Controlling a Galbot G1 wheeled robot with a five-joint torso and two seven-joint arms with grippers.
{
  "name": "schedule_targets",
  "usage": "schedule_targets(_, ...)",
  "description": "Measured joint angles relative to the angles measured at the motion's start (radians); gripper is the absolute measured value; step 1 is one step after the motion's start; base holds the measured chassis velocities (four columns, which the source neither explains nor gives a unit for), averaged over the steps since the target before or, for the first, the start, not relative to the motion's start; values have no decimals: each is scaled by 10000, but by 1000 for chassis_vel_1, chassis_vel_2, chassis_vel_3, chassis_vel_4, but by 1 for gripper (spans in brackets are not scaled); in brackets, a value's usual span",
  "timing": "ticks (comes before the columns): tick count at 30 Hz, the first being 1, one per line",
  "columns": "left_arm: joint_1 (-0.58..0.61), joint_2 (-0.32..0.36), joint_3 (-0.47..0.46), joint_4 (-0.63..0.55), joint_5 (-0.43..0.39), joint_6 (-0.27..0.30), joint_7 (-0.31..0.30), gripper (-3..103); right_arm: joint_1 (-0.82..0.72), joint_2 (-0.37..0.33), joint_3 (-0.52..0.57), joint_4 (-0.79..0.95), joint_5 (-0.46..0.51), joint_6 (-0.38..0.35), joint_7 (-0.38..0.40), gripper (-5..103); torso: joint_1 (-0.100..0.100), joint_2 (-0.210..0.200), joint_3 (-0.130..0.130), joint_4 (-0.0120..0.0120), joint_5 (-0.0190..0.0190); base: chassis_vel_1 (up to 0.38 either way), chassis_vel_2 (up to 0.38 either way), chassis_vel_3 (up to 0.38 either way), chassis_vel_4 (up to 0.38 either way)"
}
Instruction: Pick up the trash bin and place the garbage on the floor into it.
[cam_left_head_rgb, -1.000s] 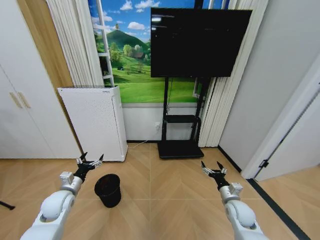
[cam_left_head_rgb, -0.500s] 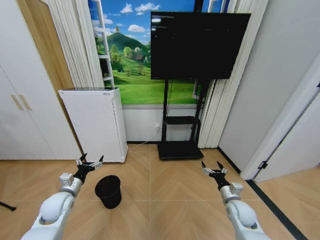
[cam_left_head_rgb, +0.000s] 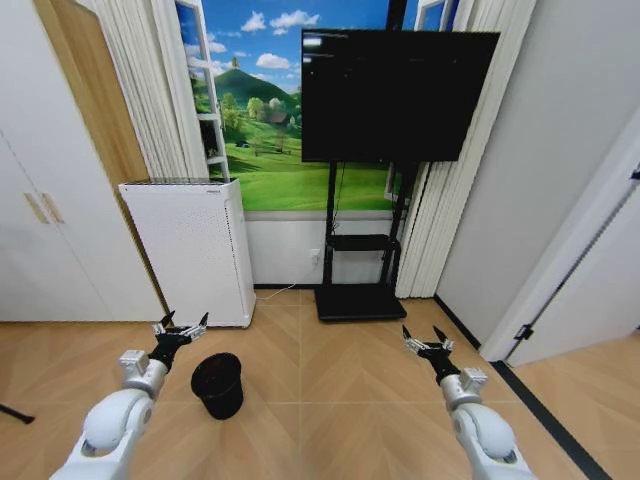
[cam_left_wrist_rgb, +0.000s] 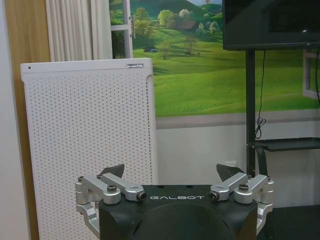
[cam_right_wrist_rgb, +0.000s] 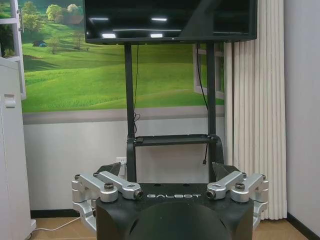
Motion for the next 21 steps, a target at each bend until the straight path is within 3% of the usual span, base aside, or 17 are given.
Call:
schedule_targets(10,-178,68,13,91,-6,-34,20,100,-10,39,5,-78,-48,96,7,100,-16,-44,-27,0,0,68,-58,-56,73)
schedule_targets(21,-278,4,102,286,86,-33,106,100,70,48,-59,-485,-106,323,-64,100,-33,-81,-46,2,-2,221,-227,-240,230)
